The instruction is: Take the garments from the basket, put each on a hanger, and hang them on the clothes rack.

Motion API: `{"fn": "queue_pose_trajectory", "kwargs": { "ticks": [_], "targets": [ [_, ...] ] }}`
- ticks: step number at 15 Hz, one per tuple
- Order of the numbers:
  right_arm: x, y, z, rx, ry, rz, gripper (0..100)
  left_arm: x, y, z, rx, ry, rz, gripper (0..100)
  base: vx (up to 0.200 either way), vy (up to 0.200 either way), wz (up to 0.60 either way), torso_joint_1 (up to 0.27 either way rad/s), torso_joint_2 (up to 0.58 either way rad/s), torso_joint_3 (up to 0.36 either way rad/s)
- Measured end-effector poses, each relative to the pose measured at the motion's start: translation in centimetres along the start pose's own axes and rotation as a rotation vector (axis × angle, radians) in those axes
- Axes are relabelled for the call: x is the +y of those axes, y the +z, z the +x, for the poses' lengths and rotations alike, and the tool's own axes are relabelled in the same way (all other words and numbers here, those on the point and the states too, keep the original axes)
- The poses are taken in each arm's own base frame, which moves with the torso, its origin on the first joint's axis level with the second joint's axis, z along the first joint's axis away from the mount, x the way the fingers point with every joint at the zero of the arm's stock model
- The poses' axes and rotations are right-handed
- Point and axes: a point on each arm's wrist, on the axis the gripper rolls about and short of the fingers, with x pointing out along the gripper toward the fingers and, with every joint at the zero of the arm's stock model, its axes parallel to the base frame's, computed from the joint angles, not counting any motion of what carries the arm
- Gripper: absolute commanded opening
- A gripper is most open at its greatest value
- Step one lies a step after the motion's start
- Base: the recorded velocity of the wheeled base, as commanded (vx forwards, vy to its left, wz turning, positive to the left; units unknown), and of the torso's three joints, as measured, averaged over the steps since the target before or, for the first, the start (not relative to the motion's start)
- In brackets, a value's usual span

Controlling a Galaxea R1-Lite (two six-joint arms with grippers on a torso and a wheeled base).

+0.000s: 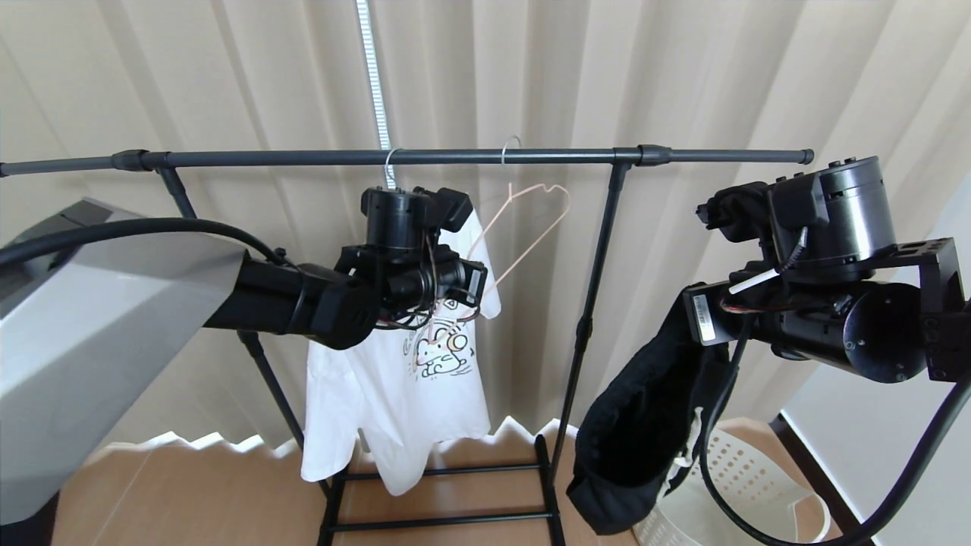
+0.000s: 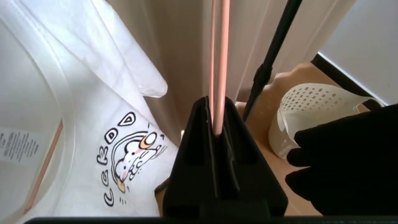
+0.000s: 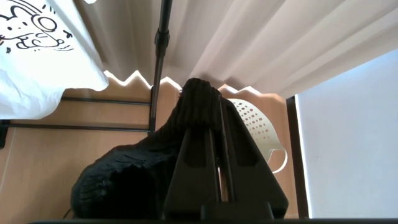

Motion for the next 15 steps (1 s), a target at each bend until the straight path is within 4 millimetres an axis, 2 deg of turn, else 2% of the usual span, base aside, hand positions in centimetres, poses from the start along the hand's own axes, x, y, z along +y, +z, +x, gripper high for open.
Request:
{"fn": "queue_pose_trajectory", "kwargs": {
  "ticks": [9,15],
  "targets": [
    [-0.1,0.0,0.1,0.000,-0.005,0.001,0,-0.7,-4.6,-9.3,-0.024,0.003,-0.003,0,0.000,0.000,0.00,0.000,0.00,0.000],
    [-0.4,0.0,0.3,0.005,-0.015,0.005,0,-2.2,-8.2,-14.1,-0.091,-0.043,0.017,0,0.000,0.000,0.00,0.000,0.00,0.000]
  ]
}}
